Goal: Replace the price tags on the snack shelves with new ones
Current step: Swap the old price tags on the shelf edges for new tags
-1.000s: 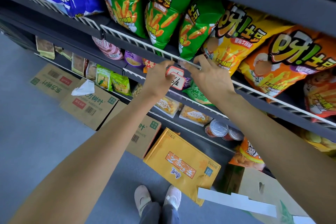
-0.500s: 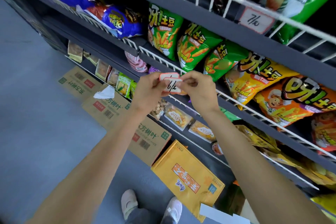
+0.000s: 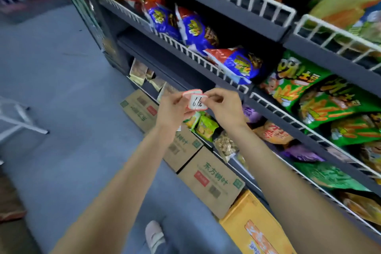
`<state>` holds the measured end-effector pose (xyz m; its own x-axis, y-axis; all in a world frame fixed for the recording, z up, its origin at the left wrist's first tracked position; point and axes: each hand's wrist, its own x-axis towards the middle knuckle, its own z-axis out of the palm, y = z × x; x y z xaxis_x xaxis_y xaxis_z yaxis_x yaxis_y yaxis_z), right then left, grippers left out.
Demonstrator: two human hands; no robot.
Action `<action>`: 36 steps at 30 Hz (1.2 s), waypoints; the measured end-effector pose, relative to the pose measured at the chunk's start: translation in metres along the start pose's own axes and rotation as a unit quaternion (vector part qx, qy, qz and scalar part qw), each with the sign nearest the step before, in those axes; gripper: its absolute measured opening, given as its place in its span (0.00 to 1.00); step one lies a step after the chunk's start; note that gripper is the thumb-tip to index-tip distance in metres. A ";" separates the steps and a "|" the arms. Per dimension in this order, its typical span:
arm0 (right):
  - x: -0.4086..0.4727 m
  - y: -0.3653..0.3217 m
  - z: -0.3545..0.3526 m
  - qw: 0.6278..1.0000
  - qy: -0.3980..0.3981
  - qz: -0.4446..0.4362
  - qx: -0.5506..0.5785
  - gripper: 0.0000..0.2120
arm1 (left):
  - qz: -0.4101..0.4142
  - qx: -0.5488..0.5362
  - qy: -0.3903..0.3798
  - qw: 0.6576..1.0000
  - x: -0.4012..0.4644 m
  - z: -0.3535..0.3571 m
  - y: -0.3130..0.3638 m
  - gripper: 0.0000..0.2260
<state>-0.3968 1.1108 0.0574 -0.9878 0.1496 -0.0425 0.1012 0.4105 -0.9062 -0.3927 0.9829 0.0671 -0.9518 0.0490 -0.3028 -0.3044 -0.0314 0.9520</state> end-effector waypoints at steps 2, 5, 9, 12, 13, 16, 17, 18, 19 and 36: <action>0.017 -0.015 0.034 1.000 0.001 -0.002 0.001 0.06 | 0.007 0.014 -0.004 1.000 0.019 -0.039 0.009 0.11; 0.040 -0.032 0.072 1.000 0.003 0.005 0.016 0.08 | 0.021 0.043 -0.006 0.999 0.047 -0.083 0.023 0.12; 0.078 -0.050 0.111 1.000 0.010 0.007 0.025 0.11 | 0.035 0.016 -0.026 0.999 0.087 -0.124 0.038 0.11; 0.113 -0.058 0.135 0.999 0.018 0.009 0.031 0.08 | 0.022 -0.009 -0.029 0.999 0.124 -0.146 0.044 0.10; 0.126 -0.060 0.143 0.999 0.022 0.012 0.032 0.07 | 0.017 -0.021 -0.031 0.999 0.137 -0.153 0.046 0.10; 0.166 -0.068 0.169 0.999 0.027 0.014 0.035 0.05 | 0.027 0.005 -0.034 0.999 0.182 -0.172 0.055 0.10; 0.181 -0.070 0.178 0.999 0.027 0.021 0.034 0.04 | 0.032 0.022 -0.033 0.999 0.200 -0.178 0.058 0.11; 0.195 -0.072 0.187 0.999 0.027 0.032 0.033 0.05 | 0.039 0.042 -0.028 0.998 0.216 -0.185 0.060 0.11; 0.209 -0.072 0.196 0.998 0.026 0.043 0.036 0.06 | 0.050 0.063 -0.024 0.996 0.232 -0.191 0.063 0.11; 0.349 -0.049 0.299 0.949 0.292 0.097 0.064 0.06 | -0.022 0.171 -0.120 0.978 0.470 -0.232 0.055 0.19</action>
<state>-0.7814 0.8734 -0.0386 -0.7147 0.6994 -0.0077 0.2227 0.2171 -0.9504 -0.8657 0.7728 -0.0337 -0.8898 0.2765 -0.3631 -0.2751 0.3101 0.9100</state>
